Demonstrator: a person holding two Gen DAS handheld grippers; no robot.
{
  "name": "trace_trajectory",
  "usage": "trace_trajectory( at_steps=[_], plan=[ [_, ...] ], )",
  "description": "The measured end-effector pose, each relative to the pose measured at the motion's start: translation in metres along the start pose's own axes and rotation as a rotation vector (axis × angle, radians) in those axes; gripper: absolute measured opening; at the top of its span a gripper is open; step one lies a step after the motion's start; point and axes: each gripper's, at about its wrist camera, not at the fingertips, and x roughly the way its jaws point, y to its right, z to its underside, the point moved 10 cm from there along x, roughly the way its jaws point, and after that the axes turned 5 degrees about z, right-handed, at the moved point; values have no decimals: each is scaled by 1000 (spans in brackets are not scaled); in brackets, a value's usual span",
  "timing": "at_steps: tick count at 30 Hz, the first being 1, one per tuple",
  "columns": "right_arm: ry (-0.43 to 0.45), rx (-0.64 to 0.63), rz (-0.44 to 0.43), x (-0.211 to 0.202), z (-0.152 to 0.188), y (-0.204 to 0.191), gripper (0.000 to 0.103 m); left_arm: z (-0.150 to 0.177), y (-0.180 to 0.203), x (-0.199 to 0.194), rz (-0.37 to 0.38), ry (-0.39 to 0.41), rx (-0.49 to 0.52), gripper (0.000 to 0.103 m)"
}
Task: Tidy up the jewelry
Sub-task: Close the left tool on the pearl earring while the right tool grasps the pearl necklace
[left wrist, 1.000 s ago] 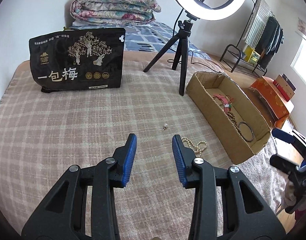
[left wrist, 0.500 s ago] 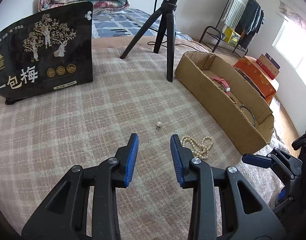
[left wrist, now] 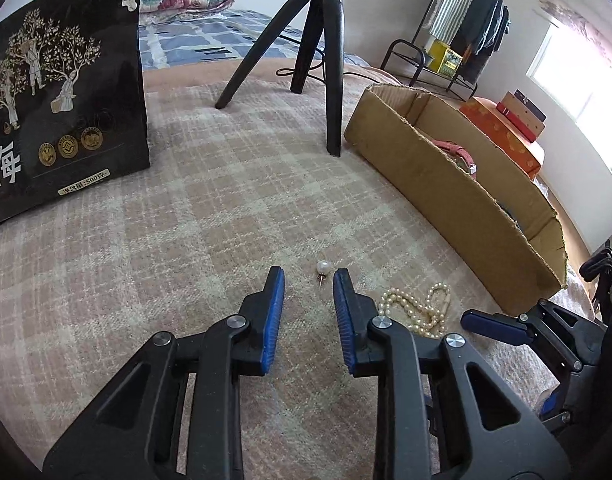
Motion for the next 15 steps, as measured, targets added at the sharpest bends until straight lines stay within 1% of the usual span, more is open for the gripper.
trace_trajectory(
  at_steps=[6, 11, 14, 15],
  plan=[
    [0, 9, 36, 11, -7, 2, 72, 0, 2, 7, 6, 0, 13, 25],
    [4, 42, 53, 19, -13, 4, 71, 0, 6, 11, 4, -10, 39, 24],
    [16, 52, 56, 20, -14, 5, 68, 1, 7, 14, -7, -19, 55, 24],
    [20, 56, 53, 20, -14, 5, 66, 2, 8, 16, -11, -22, 58, 22]
  ],
)
